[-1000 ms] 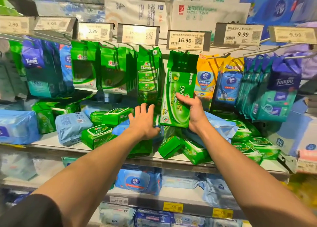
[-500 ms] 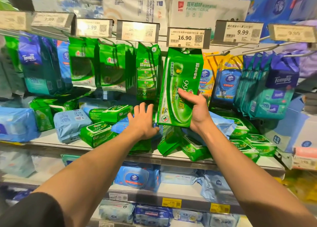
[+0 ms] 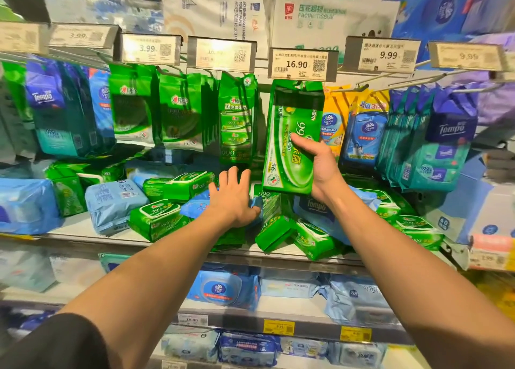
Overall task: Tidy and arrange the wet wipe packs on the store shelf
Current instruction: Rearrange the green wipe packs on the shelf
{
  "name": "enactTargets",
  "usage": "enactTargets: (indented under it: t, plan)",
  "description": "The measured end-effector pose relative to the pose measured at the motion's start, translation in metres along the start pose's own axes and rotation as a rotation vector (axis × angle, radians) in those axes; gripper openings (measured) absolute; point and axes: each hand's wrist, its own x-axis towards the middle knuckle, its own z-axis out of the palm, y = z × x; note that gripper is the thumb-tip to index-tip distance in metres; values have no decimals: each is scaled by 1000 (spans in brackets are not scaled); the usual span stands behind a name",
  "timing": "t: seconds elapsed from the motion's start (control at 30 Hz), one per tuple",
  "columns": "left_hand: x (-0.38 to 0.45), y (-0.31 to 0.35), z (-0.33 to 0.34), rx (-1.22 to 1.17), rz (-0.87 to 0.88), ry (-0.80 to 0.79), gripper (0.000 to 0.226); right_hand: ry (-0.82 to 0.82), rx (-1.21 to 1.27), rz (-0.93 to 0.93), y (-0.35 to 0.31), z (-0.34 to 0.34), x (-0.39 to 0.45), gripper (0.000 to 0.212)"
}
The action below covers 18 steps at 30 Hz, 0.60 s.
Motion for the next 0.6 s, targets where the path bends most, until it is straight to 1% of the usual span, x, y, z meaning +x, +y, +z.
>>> enactTargets:
  t: [0.1,0.17,0.2,0.23,0.3,0.33,0.37,0.43,0.5,0.57,0.6]
  plan:
    - [1,-4,2,-1,-8,3,90,57,-67,45,6,-3,11,80]
    - [1,-6,3,-2,-15,0,91,78,-103,60,9,-6,19,81]
    - [2,-7,3,-2,-21,-2,92,87,-122,68,11,-7,24,78]
    - [4,-8,3,0,-28,-5,93,92,-148,69,13,-10,31,68]
    - [7,-10,3,2,-40,-6,94,112,-232,56,15,-14,44,40]
    - [9,-11,4,1,-46,-6,95,133,-287,40,16,-14,51,29]
    - [10,-13,4,0,-50,-7,95,157,-342,11,17,-14,57,27]
    - [14,-15,6,1,-58,-7,96,180,-396,-64,20,-15,72,38]
    - [18,-18,8,-10,-70,-3,97,164,-414,-115,24,-16,83,47]
    - [20,-20,10,-21,-82,-2,97,162,-538,-150,27,-17,98,55]
    - [21,-21,11,-24,-86,-5,98,171,-651,-145,27,-16,106,62]
